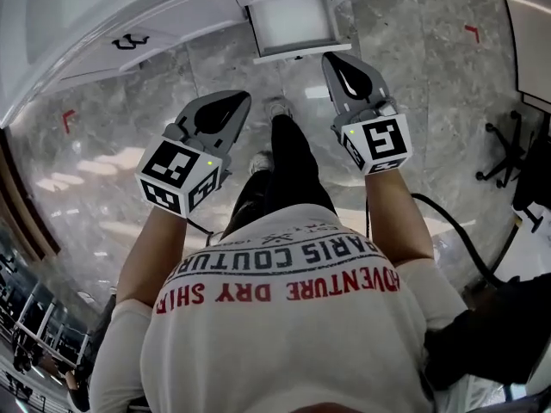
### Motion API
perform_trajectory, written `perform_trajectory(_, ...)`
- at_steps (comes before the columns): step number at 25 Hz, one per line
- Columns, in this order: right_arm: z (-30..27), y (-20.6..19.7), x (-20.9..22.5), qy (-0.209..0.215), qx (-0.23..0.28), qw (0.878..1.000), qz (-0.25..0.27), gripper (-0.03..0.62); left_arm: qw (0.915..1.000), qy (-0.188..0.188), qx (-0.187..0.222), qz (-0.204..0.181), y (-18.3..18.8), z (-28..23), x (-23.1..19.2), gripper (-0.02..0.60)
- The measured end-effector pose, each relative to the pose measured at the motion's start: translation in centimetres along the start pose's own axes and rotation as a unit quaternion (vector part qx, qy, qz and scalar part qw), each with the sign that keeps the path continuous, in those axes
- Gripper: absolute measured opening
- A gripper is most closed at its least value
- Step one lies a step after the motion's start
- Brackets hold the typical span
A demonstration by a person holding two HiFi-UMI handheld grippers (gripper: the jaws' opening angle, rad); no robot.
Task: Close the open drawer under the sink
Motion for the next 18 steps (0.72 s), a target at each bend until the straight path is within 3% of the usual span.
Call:
perform_trajectory(10,-5.2,-14.3,1.5,-0.023,-0.111,0.993,-0.031,0.002,0.9989,0.012,-0.018,0.041,-6.0,-5.0,-3.6,0.002)
perform_trajectory(18,-9.5,-21.7,3.0,-0.026,-0.171,0.982,-0.080,0.002,0.9974,0.018,-0.037,0.060,-8.5,-7.3,-5.1,0.002)
Point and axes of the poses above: the fingertips, and each gripper's own axes: z backward along the fingers, x to its right, y out of its top, the point moved 8 cm from there along z, backward along the fingers, and after that the axes turned 11 degrees about y, right-handed, at the moved point
